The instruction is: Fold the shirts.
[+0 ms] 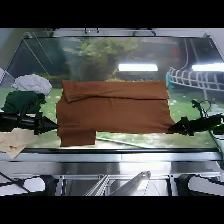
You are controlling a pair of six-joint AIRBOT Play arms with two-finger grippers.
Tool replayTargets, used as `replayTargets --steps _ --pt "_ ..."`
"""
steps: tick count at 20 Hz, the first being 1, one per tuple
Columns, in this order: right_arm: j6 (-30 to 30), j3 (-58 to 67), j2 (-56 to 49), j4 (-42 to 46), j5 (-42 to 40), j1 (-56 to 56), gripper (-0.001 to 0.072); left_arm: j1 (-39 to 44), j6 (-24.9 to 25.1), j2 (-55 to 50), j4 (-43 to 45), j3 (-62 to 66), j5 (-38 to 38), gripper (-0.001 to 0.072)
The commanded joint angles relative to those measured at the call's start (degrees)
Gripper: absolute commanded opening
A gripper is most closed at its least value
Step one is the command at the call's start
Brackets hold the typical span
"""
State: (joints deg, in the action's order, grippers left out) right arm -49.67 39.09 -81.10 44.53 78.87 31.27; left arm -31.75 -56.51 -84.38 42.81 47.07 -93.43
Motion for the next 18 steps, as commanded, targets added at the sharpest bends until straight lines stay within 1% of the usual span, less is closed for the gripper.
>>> replayTargets --steps 1,3,5,8,9,11,13,15,18 --pt "-1.11 0.81 1.03 0.22 3.74 2.69 0.0025 -3.87 -0.81 2.45 1.11 0.52 -4.76 0.0024" --pt "-1.14 1.38 1.05 0.20 5.03 2.69 0.0025 -3.85 -1.03 3.10 0.96 0.55 -6.38 0.0024" --pt "-0.42 2.27 1.51 -1.75 5.68 2.69 0.0025 -3.85 -1.01 3.50 -1.66 0.59 -6.78 0.0024" --pt "2.62 4.72 1.99 -11.61 5.18 2.23 0.0025 -3.41 -0.70 3.10 -10.14 1.81 -7.41 0.0024" --pt "2.60 6.16 1.97 -13.27 3.89 1.36 0.0025 -2.40 -0.81 2.34 -10.45 3.93 -7.32 0.0024" --pt "2.58 9.57 1.90 -14.62 -1.29 -1.68 0.0025 0.70 -2.12 0.07 -10.43 9.18 -6.47 0.0024" --pt "2.54 13.03 1.22 -15.45 -9.16 -5.66 0.0025 4.74 -3.23 -3.98 -10.78 16.65 -2.67 0.0024" --pt "2.54 17.00 -1.18 -16.22 -16.87 -9.25 0.0025 8.33 -4.31 -9.27 -11.10 25.05 1.01 0.0024" --pt "2.54 22.73 -7.37 -16.33 -24.50 -12.41 0.0025 12.61 -5.75 -19.26 -10.99 39.65 2.71 0.0024"
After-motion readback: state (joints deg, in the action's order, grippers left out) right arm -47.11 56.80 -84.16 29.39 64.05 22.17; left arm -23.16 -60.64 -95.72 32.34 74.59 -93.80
